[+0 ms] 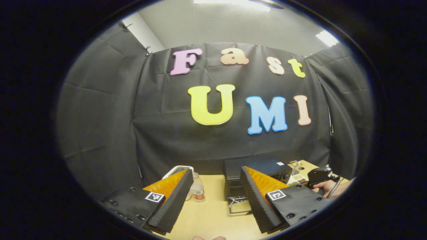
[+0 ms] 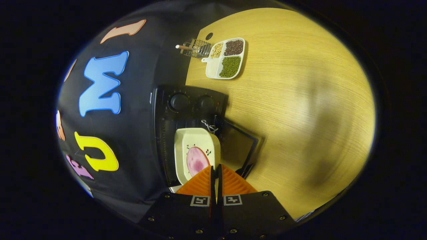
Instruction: Open the electric oven with the left hand, put the food in, and close the electric oven.
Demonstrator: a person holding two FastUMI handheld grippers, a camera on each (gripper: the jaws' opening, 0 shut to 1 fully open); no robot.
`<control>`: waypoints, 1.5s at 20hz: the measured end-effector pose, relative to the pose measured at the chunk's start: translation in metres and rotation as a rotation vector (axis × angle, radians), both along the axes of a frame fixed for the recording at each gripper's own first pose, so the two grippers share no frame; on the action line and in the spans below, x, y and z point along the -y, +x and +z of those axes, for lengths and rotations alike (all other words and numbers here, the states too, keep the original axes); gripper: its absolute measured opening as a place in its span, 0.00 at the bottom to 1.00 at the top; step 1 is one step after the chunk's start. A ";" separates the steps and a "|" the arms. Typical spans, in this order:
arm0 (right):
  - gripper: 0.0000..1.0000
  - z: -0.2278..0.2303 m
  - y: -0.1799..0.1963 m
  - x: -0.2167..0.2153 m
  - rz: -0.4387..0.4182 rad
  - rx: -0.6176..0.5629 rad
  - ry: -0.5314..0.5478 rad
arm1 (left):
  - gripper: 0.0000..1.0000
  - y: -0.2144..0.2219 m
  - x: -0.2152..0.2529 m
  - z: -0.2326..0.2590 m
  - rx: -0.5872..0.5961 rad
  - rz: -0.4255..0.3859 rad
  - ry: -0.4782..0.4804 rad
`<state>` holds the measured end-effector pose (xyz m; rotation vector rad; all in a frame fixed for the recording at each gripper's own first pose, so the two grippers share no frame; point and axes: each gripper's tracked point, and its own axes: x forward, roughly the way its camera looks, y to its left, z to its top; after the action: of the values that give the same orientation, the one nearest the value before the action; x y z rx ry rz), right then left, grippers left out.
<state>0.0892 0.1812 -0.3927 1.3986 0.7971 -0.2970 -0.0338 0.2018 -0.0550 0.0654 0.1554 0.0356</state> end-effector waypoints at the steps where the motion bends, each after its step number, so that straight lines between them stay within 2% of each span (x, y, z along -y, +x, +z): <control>1: 0.01 -0.002 0.010 -0.004 -0.012 0.004 -0.006 | 1.00 -0.001 -0.004 0.001 -0.001 0.008 0.003; 7: 0.01 -0.021 0.064 -0.019 -0.106 -0.024 -0.029 | 1.00 -0.007 -0.030 -0.003 -0.028 0.068 0.004; 13: 0.01 -0.034 0.096 -0.030 -0.225 -0.038 -0.087 | 1.00 -0.015 -0.050 -0.019 -0.074 0.128 0.005; 16: 0.01 -0.036 0.113 -0.042 -0.284 -0.035 -0.061 | 1.00 -0.018 -0.057 -0.024 -0.087 0.154 0.011; 18: 0.02 -0.043 0.119 -0.052 -0.283 -0.051 -0.061 | 1.00 -0.021 -0.062 -0.024 -0.089 0.176 0.014; 19: 0.02 -0.045 0.123 -0.056 -0.278 -0.048 -0.063 | 0.96 -0.023 -0.064 -0.026 -0.092 0.185 0.013; 26: 0.05 -0.048 0.146 -0.055 -0.305 -0.026 -0.032 | 1.00 -0.027 -0.067 -0.027 -0.098 0.221 0.020; 28: 0.07 -0.038 0.150 -0.050 -0.289 0.025 -0.045 | 1.00 -0.024 -0.060 -0.028 -0.098 0.214 0.020; 29: 0.21 -0.038 0.149 -0.053 -0.246 0.027 -0.048 | 1.00 -0.023 -0.054 -0.030 -0.098 0.205 0.020; 30: 0.29 -0.037 0.146 -0.054 -0.205 0.025 -0.047 | 0.96 -0.021 -0.050 -0.029 -0.094 0.196 0.019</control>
<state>0.2348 0.2354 -0.4295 1.4394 0.6238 -0.4528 -0.0543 0.2515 -0.0835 0.0703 0.2554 0.2296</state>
